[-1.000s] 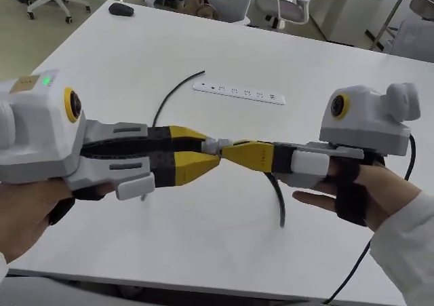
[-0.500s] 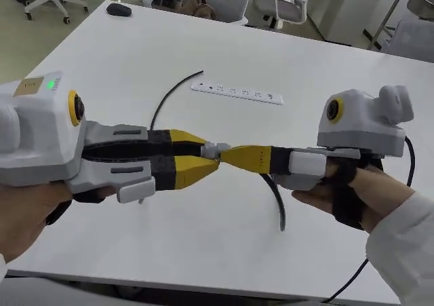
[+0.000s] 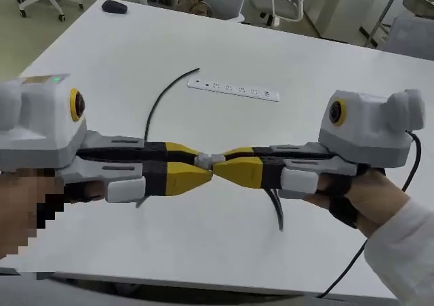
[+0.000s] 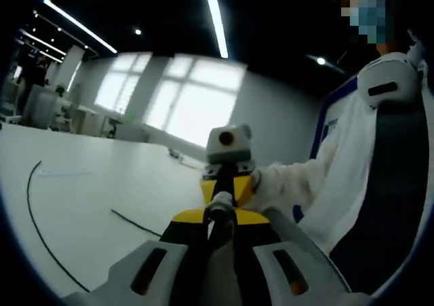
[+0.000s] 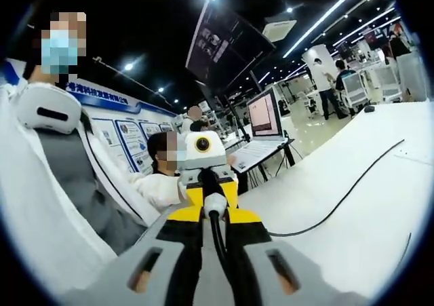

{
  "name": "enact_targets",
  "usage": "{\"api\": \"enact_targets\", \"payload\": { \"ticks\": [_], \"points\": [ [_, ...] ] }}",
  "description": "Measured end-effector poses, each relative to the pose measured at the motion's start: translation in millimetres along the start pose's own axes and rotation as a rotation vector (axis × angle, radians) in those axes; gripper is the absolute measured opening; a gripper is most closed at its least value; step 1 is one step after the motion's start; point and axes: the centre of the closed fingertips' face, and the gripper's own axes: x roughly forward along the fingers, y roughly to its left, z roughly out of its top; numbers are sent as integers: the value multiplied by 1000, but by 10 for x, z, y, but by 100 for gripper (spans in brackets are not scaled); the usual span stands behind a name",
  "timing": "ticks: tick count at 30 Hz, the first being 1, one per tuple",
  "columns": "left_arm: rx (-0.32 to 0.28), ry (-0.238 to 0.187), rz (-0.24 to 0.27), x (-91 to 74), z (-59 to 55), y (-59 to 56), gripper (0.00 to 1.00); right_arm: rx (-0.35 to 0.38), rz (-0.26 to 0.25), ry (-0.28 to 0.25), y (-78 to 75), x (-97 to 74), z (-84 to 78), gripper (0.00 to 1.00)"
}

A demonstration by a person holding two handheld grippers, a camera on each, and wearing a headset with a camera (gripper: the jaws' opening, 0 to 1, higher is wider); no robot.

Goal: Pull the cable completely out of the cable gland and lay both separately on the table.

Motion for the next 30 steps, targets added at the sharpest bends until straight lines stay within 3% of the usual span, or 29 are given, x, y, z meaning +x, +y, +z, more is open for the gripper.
{"api": "enact_targets", "payload": {
  "ticks": [3,4,7,8,10,15,17,18,21,22,24,25,26,27,28,30],
  "points": [
    [-80,9,-14,-7,-45,1,14,-34,-4,29,1,16,-47,9],
    [-139,28,-20,-19,-93,-19,14,-102,-6,34,-19,29,-52,9],
    [-121,16,-24,-6,-80,-16,14,-91,4,39,-4,37,-75,9],
    [-152,10,-33,-1,-78,-32,14,-157,14,34,7,38,-65,9],
    [-183,2,-46,5,-79,-30,13,-208,24,34,18,30,-66,9],
    [-226,23,-65,15,-141,-51,14,-501,35,60,50,32,-115,10],
    [-265,36,-76,14,-176,-70,14,-650,45,75,68,30,-145,10],
    [-253,40,-72,21,-185,-67,14,-653,44,86,60,27,-163,11],
    [-198,56,-64,44,-197,-92,14,-592,41,87,37,-5,-162,12],
    [-102,47,-31,59,-166,-46,15,-568,30,86,12,-16,-156,12],
    [30,47,-3,74,-118,-54,15,-365,-11,116,-66,-52,-211,15],
    [70,31,13,83,-81,-47,15,-265,-11,119,-70,-59,-226,26],
    [93,11,31,85,-44,-36,15,-106,-10,100,-69,-65,-219,36],
    [110,25,21,78,-54,-65,15,-36,0,37,-67,-70,-134,43],
    [147,22,43,68,-38,-30,15,7,13,5,-58,-83,-88,40],
    [204,28,51,64,-28,-34,15,18,14,-58,-76,-137,11,31]
  ]
}}
